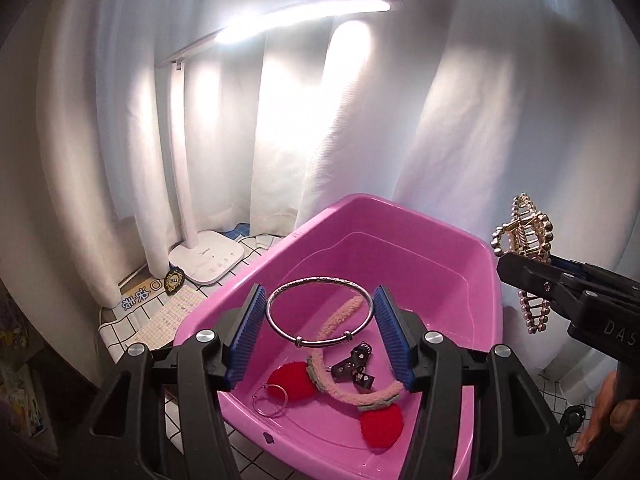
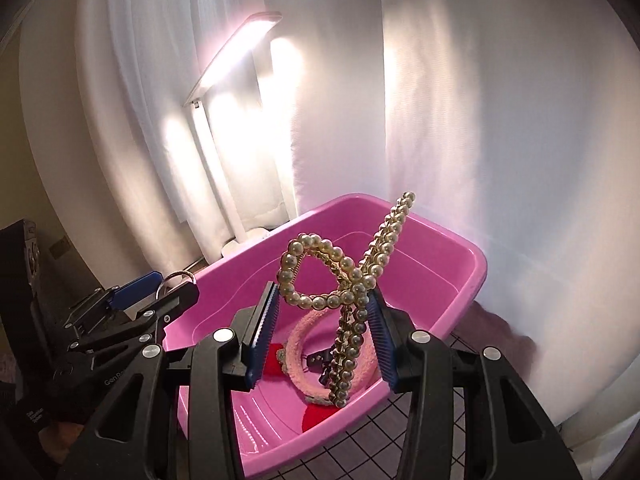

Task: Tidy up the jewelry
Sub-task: 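Carry the bangle and pearl hair clip over the pink tub and release both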

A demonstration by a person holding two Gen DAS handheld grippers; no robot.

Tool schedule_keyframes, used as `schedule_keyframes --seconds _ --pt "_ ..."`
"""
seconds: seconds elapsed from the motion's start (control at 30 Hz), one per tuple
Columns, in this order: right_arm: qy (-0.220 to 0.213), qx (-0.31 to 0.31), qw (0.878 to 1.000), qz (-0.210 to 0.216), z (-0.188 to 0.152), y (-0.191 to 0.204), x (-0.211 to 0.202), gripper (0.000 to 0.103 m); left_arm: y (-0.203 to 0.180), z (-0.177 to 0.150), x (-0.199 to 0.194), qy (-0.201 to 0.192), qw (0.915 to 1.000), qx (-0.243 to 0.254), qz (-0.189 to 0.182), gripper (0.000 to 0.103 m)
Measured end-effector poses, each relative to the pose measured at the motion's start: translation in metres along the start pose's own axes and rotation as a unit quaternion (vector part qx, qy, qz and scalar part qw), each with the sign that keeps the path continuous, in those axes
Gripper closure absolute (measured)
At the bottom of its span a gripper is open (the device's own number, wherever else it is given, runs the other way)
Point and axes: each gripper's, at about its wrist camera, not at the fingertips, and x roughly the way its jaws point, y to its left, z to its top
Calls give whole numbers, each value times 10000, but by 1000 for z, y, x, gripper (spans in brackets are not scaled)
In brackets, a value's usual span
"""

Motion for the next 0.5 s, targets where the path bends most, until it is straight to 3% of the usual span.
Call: schedule_keyframes --seconds 0.23,0.5 --pt "873 37 9962 69 13 7 70 60 22 4 41 533 9985 -120 -18 49" --pt "1871 383 9816 -68 5 -5 118 60 31 3 76 1308 9913 -125 -37 49"
